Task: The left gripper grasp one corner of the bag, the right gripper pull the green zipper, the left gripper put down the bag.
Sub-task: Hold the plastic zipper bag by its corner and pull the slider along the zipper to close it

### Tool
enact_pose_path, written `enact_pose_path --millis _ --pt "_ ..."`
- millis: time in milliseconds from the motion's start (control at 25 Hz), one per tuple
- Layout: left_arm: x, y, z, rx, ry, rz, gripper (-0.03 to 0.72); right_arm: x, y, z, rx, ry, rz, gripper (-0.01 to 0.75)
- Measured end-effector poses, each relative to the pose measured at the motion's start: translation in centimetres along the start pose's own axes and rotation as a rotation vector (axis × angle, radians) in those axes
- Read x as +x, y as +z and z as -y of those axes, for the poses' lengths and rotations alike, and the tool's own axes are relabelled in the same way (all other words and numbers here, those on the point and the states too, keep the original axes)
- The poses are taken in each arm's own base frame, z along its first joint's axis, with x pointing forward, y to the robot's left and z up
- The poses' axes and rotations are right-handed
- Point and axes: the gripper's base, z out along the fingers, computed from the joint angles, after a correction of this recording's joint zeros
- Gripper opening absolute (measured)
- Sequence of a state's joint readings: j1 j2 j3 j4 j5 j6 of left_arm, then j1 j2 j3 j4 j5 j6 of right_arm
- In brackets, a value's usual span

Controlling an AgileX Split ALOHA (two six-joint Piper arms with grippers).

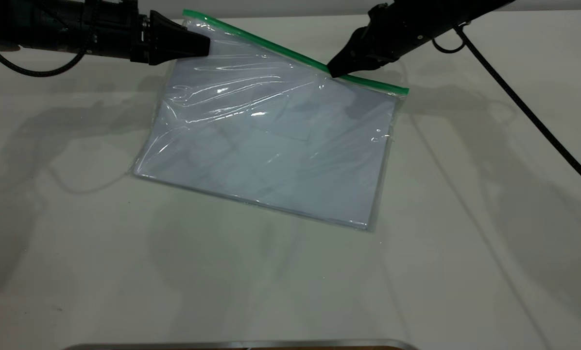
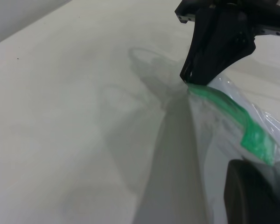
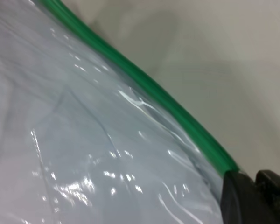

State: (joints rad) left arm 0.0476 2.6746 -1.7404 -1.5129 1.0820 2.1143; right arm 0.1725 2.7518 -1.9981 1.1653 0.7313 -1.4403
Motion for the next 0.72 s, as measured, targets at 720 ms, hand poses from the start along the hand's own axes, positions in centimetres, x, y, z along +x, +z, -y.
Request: enact_pose_path --millis 720 --pt "0.0 -0.4 -0.1 0.000 -0.005 0.016 0.051 3.0 -4.0 5.1 0.061 0.093 -0.056 0.043"
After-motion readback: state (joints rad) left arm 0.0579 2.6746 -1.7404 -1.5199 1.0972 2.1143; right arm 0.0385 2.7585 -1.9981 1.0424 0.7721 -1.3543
